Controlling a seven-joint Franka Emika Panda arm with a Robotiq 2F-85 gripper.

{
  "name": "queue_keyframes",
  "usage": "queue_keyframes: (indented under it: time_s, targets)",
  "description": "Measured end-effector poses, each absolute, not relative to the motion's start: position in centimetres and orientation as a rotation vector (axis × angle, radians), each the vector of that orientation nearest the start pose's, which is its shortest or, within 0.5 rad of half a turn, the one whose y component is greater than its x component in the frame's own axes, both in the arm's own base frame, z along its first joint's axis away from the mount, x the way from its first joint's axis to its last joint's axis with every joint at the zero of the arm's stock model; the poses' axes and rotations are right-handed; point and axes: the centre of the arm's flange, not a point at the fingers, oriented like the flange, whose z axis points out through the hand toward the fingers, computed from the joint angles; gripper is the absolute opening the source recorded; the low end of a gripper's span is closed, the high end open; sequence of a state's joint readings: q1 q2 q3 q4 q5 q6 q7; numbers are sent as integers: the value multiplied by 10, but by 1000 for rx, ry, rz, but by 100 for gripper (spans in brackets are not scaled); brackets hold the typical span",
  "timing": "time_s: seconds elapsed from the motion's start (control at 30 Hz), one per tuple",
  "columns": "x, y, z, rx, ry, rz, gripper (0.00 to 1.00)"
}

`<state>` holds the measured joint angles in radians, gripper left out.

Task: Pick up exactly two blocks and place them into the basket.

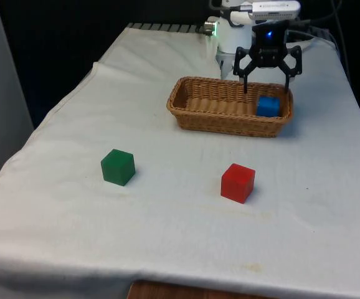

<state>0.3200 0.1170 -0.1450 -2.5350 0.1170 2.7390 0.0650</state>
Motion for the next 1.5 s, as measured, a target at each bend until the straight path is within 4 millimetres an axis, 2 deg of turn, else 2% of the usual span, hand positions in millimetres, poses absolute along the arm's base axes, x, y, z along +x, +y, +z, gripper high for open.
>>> queue_keyframes:
  time_s: [0.17,0.33,0.5,0.7,0.83,0.97,1.03,1.33,1.5]
  targets:
    - [467,76,254,-3085,-7,-146,100]
    - [475,76,280,-3072,-4,-152,100]
    - [484,76,289,-3070,-2,-155,100]
    - [512,80,304,-3071,-5,-147,100]
    - [521,82,306,-3073,-8,-143,100]
    - [538,85,305,-3078,-11,-149,100]
    - [538,85,305,-3078,-11,-149,100]
    - [577,86,305,-3089,-12,-166,100]
    - [587,86,305,-3088,-9,-169,100]
